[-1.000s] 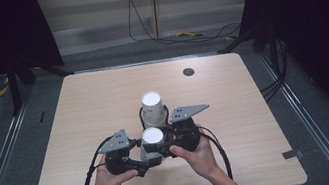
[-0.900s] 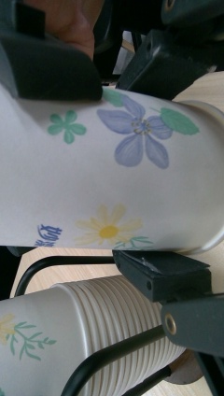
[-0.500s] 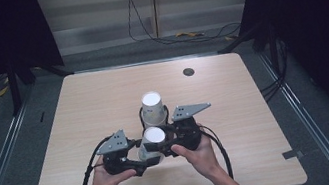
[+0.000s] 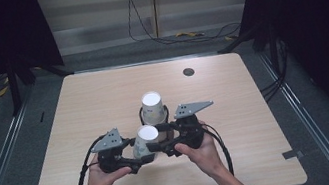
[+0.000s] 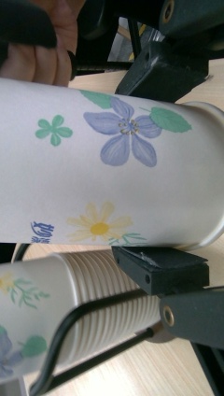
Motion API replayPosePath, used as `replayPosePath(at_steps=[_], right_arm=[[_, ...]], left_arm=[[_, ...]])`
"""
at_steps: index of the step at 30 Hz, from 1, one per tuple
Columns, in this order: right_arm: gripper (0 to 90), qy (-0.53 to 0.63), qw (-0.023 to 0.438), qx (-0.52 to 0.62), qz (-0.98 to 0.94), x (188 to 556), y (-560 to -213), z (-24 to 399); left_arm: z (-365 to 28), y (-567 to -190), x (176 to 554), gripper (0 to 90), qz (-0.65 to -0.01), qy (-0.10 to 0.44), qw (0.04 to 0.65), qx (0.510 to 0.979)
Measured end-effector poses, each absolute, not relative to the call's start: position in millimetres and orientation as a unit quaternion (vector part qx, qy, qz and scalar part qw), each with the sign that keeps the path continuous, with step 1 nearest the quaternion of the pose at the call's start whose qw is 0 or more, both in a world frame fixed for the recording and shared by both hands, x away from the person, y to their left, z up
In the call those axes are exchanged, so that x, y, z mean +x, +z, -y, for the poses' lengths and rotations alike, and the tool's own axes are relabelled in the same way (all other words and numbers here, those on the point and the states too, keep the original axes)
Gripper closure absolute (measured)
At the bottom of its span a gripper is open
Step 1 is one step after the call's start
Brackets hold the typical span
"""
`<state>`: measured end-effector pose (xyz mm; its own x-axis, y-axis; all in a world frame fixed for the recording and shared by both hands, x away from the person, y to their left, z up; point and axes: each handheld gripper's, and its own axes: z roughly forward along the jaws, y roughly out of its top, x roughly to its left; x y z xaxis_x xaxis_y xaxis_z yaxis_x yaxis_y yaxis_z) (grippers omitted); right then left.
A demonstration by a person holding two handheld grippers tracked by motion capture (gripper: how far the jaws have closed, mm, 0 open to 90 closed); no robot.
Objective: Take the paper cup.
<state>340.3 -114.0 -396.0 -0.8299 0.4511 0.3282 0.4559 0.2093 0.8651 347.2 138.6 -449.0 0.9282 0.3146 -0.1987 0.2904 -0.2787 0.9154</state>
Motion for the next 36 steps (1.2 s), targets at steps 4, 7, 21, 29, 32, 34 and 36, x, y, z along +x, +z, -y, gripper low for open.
replayPosePath(at_steps=[4, 7, 21, 29, 32, 34, 36], right_arm=[[21.7, -0.551, -0.006, -0.296, 0.78, 339.9, -395.7, 117.2], [20.6, -0.545, -0.011, -0.296, 0.785, 339.7, -393.4, 121.9], [19.8, -0.519, -0.02, -0.296, 0.802, 339.2, -391.0, 135.8], [19.6, -0.474, -0.024, -0.314, 0.822, 344.3, -398.7, 143.5], [15.8, -0.457, -0.021, -0.316, 0.831, 346.0, -401.3, 144.4], [13.9, -0.446, -0.009, -0.316, 0.838, 347.7, -403.4, 143.9], [14.5, -0.436, -0.008, -0.312, 0.844, 347.5, -404.4, 142.9]], left_arm=[[-139.2, -449.2, 346.4, 28.0, -0.183, 0.008, 0.567, 0.803], [-139.2, -447.6, 345.1, 27.7, -0.175, 0.013, 0.562, 0.808], [-154.0, -435.8, 349.8, 28.2, -0.176, 0.021, 0.548, 0.817], [-154.1, -438.2, 351.0, 28.1, -0.173, 0.022, 0.525, 0.833], [-153.0, -438.3, 351.3, 28.2, -0.175, 0.025, 0.519, 0.836], [-151.5, -439.2, 352.1, 28.2, -0.175, 0.021, 0.517, 0.838], [-150.1, -439.9, 351.8, 28.2, -0.174, 0.023, 0.508, 0.843]])
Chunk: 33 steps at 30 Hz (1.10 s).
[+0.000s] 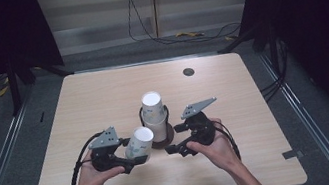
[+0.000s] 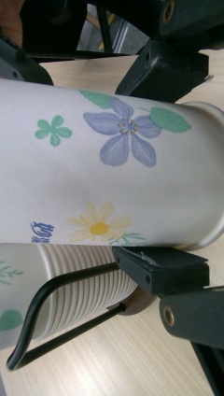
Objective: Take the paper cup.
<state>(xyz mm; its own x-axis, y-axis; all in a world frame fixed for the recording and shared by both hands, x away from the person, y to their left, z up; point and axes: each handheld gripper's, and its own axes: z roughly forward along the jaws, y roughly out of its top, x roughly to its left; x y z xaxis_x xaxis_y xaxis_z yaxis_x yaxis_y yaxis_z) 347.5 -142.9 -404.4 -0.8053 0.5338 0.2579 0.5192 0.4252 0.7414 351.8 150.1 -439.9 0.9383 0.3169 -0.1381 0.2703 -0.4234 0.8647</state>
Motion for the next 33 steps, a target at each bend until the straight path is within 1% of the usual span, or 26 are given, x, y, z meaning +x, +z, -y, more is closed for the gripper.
replayPosePath(at_steps=[2, 4, 8, 12, 17, 22, 28, 33], right_arm=[[18.2, 0.425, 0.007, 0.303, -0.853, 347.2, -405.2, 141.3], [18.4, 0.416, 0.004, 0.297, -0.859, 346.7, -406.3, 139.3], [18.7, 0.406, 0.006, 0.297, -0.864, 346.9, -408.6, 134.2], [19.2, 0.391, 0.002, 0.29, -0.874, 346.9, -411.8, 128.8], [24.7, 0.386, -0.018, 0.283, -0.878, 347.9, -413.6, 127.9], [23.9, 0.371, -0.032, 0.27, -0.888, 348.3, -416.2, 125.3], [21.5, 0.346, -0.028, 0.262, -0.9, 346.6, -417.3, 119.3], [17.7, 0.336, -0.029, 0.256, -0.906, 345.0, -417.4, 118.1]], left_arm=[[-149.8, -440.7, 351.6, 28.2, -0.176, 0.021, 0.503, 0.846], [-150.1, -440.8, 352.2, 28.3, -0.176, 0.027, 0.495, 0.85], [-145.9, -444.9, 352.4, 28.4, -0.187, 0.024, 0.474, 0.86], [-143.4, -446.4, 351.5, 28.4, -0.181, 0.024, 0.462, 0.868], [-141.7, -447.1, 349.5, 28.7, -0.177, 0.026, 0.446, 0.877], [-138.0, -447.7, 347.9, 29.0, -0.169, 0.027, 0.43, 0.886], [-130.3, -446.5, 346.5, 29.1, -0.149, 0.027, 0.406, 0.901], [-124.6, -445.5, 345.8, 29.1, -0.133, 0.039, 0.387, 0.912]])
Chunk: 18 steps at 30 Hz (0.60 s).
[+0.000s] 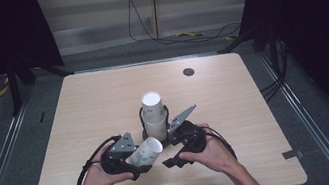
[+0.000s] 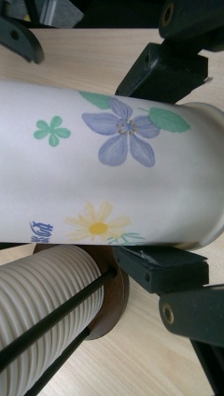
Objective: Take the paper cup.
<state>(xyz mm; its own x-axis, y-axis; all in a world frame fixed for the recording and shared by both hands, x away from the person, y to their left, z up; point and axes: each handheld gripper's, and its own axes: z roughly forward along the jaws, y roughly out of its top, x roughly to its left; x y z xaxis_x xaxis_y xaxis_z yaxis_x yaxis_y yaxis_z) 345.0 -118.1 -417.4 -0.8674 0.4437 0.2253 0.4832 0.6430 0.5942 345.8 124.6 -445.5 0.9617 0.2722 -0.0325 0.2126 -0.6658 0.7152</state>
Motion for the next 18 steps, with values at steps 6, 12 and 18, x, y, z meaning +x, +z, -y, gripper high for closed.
replayPosePath(at_steps=[6, 12, 18], right_arm=[[15.9, -0.328, 0.027, -0.253, 0.91, 345.1, -416.1, 118.8], [17.4, -0.317, 0.031, -0.254, 0.913, 345.6, -416.8, 118.8], [20.0, -0.315, 0.029, -0.241, 0.918, 346.7, -416.9, 120.0]], left_arm=[[-121.8, -447.2, 347.7, 29.4, -0.125, 0.045, 0.367, 0.921], [-117.8, -443.2, 348.7, 29.4, -0.11, 0.051, 0.355, 0.927], [-116.0, -441.1, 348.9, 29.5, -0.107, 0.056, 0.352, 0.928]])
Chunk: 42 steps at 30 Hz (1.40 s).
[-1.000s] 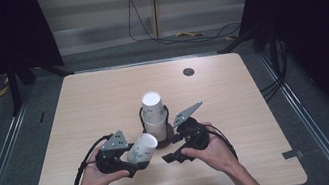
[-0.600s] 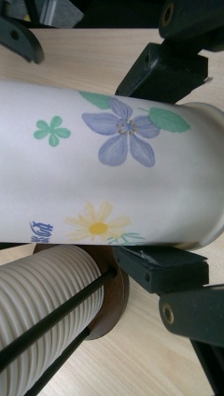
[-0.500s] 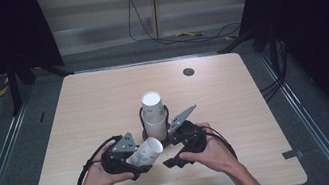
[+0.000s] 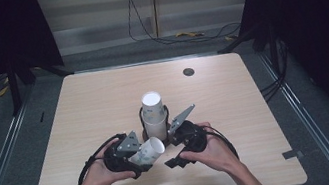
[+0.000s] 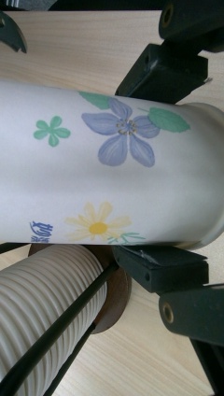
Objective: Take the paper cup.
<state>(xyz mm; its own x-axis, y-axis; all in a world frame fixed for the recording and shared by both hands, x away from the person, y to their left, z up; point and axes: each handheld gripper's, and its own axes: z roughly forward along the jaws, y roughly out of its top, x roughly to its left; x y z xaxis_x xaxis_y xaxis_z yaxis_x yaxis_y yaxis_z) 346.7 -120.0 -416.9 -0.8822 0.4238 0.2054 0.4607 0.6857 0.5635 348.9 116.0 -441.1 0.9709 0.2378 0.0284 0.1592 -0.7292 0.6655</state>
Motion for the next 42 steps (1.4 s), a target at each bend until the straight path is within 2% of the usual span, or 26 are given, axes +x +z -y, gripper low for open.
replayPosePath(at_steps=[15, 22, 42], right_arm=[[15.9, -0.287, 0.056, -0.25, 0.923, 348.0, -422.4, 114.5], [19.3, -0.269, 0.086, -0.248, 0.927, 351.3, -427.9, 111.5], [21.7, -0.267, 0.093, -0.237, 0.93, 351.9, -424.3, 109.7]], left_arm=[[-109.1, -445.6, 346.1, 29.8, -0.089, 0.066, 0.319, 0.941], [-104.3, -445.6, 341.7, 29.7, -0.074, 0.061, 0.307, 0.947], [-79.1, -446.4, 332.1, 29.6, -0.037, 0.057, 0.29, 0.955]])
